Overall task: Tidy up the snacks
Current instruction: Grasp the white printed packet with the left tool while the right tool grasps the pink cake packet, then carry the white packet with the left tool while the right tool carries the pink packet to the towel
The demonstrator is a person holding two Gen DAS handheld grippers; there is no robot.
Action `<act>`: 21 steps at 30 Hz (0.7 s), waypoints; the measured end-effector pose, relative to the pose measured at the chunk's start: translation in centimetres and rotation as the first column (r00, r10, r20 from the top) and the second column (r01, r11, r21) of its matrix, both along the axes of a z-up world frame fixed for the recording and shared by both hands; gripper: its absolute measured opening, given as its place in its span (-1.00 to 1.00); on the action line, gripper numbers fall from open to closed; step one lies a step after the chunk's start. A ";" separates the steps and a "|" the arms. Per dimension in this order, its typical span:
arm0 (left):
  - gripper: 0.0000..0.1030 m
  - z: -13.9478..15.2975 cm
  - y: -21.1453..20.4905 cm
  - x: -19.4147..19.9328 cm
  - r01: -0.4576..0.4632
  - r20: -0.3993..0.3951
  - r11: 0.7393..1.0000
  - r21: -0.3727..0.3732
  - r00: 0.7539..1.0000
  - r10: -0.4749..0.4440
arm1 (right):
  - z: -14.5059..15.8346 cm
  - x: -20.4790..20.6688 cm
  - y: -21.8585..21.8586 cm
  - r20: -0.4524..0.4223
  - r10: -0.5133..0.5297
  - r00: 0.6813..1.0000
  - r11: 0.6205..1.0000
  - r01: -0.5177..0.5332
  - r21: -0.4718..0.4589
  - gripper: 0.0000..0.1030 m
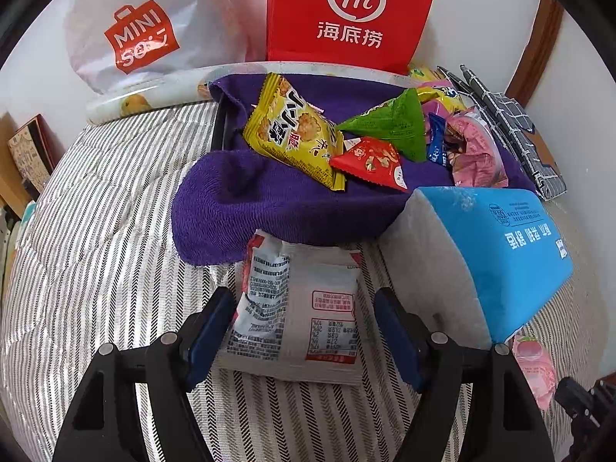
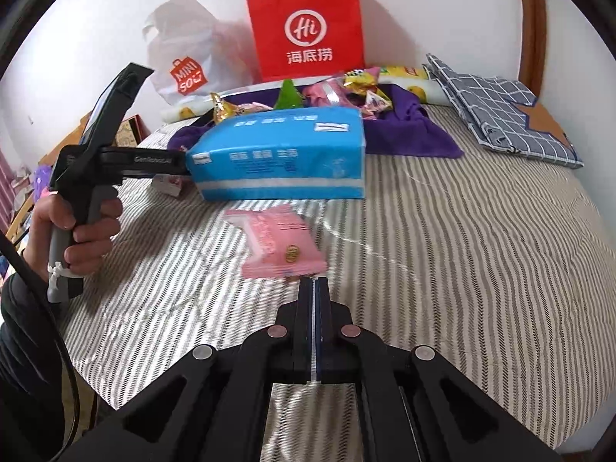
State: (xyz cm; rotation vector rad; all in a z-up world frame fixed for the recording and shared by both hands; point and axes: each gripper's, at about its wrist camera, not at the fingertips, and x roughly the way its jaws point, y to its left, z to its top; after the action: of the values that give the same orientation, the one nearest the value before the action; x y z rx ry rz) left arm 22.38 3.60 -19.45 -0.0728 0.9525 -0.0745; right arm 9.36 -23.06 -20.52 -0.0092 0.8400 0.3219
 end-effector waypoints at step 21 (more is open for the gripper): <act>0.13 0.2 -0.5 -2.2 0.045 0.005 0.997 0.056 0.999 -0.046 | -0.1 4.0 4.2 0.012 0.077 0.997 0.996 -0.076 -0.047 0.19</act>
State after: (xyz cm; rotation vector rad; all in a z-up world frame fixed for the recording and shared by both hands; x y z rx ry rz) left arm 20.16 3.07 -19.22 0.0011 0.9496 -0.0898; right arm 13.35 -18.86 -20.64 -0.0869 0.8342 0.3737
